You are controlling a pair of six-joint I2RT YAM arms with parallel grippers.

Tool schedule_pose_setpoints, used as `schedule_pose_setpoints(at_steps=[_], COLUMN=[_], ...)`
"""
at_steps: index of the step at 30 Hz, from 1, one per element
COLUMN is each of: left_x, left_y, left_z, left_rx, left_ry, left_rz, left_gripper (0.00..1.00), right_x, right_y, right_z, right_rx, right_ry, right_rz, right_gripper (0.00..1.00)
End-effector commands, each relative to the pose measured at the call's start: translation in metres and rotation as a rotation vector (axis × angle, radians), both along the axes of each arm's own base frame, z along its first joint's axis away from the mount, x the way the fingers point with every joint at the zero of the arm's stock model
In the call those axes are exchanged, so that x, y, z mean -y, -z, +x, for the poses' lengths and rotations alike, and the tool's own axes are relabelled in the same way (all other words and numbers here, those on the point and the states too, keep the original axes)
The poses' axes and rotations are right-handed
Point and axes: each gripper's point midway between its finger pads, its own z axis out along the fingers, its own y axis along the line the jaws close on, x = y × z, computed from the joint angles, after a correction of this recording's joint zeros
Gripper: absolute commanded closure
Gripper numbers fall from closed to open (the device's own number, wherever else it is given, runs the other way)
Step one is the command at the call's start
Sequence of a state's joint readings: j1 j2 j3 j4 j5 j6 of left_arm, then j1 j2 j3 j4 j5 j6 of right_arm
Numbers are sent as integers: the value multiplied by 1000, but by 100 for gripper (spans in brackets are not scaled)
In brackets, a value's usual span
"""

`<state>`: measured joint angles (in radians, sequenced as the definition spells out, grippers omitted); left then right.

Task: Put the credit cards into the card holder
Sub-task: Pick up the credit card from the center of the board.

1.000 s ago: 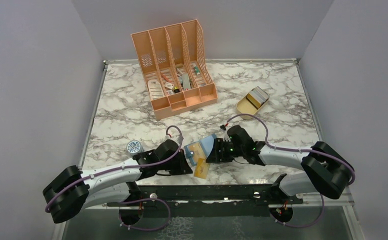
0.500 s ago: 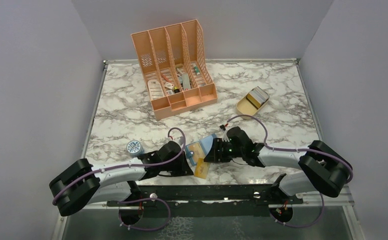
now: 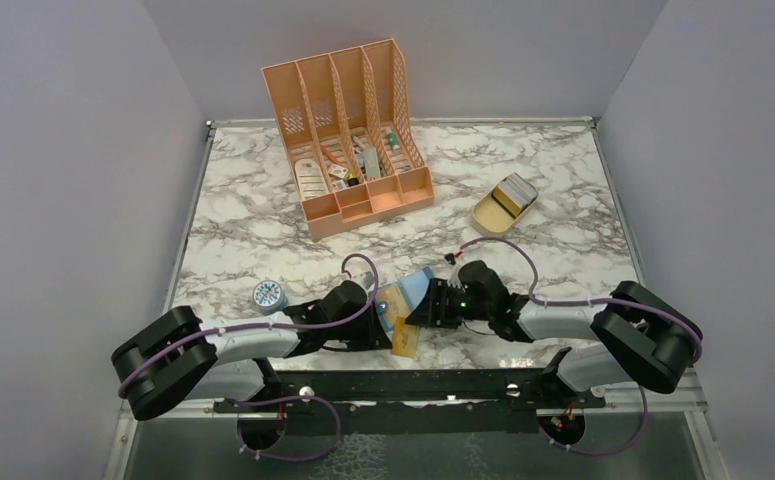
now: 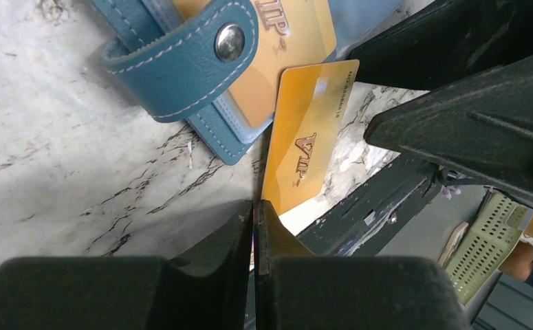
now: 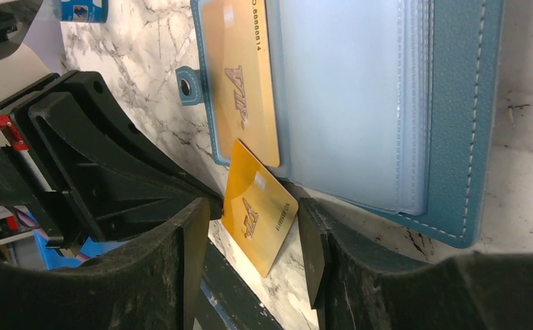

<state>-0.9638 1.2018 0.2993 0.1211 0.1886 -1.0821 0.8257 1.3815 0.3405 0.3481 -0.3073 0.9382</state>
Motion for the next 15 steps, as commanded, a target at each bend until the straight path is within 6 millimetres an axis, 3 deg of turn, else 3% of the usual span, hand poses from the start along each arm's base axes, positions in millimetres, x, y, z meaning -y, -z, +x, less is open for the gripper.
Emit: schedule_pose_setpoints(at_steps=[1,10,15], left_x=[3,3,3], left_y=[2,7,8], left_z=[8,9,10], left_rx=[34,34,34], left_ry=[-8,-13,-14], left_rz=[17,33,33], left_gripper=[92,92,92], right_x=[-1,-3,-5], right_y=[6,1,-1], right_z=[-12,-18,-19], right_rx=[-42,-58,-57], right_ry=[-8,-16,-25], right_rz=[38,100,123], right_gripper=[49,58,75])
